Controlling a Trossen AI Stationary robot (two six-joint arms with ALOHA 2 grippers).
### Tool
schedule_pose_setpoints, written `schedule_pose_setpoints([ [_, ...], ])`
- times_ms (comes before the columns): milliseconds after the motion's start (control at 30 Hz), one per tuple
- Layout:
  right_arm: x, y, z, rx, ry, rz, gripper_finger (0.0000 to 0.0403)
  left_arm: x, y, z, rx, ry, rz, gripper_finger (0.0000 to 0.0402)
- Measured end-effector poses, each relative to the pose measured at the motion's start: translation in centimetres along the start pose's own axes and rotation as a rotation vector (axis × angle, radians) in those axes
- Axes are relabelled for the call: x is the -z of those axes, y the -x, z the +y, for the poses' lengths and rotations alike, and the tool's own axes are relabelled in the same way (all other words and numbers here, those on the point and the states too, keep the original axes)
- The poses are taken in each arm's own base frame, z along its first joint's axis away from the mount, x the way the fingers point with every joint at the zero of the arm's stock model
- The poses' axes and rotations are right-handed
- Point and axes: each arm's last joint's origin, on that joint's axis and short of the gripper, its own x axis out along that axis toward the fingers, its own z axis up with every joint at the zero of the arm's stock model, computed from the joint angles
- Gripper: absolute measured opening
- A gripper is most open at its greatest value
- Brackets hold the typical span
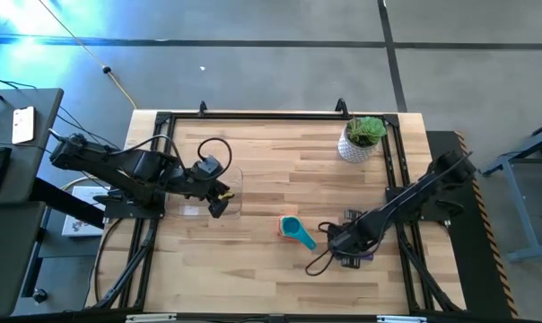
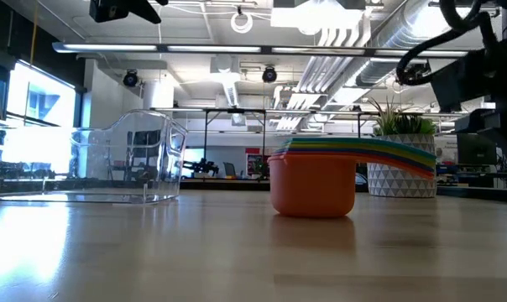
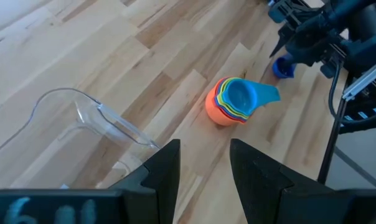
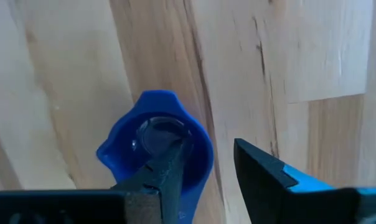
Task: Nest measuring cups in basket
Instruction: Stack the dark blue measuring cup into the light blue stacked measuring cups
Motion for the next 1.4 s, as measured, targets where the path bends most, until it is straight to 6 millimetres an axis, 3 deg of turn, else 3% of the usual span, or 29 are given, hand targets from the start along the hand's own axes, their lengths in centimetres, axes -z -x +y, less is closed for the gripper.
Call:
schedule_pose_setpoints([
  [167,-0.1,-0.8,0.0,0.010,-0.030,0.032,0.0105,0.0,0.0,0.0,-0.003,-0.002,-0.002,0.0131],
  [400,-0.3,-0.5,0.3,-0.030,-0.077,0.039,0.0009,0.0,0.0,0.0,-0.004,-0.003,-0.001,0.0131],
  [700,-2.3,1.0,-0.1,-0.081,-0.241,0.047,0.0006,0.0,0.0,0.0,-0.005,-0.027,-0.002,0.0131],
  [1033,-5.5,5.8,-1.7,0.015,-0.442,0.028,0.0002,0.0,0.0,0.0,-0.007,-0.112,-0.003,0.0131],
  [1267,-8.9,8.8,-3.6,-0.058,-0.543,-0.099,0.0001,-0.1,0.0,0.1,-0.022,-0.209,-0.016,0.0131],
  [1400,-10.7,9.6,-4.7,-0.113,-0.563,-0.203,0.0001,-0.1,0.0,0.1,-0.041,-0.253,-0.033,0.0131],
])
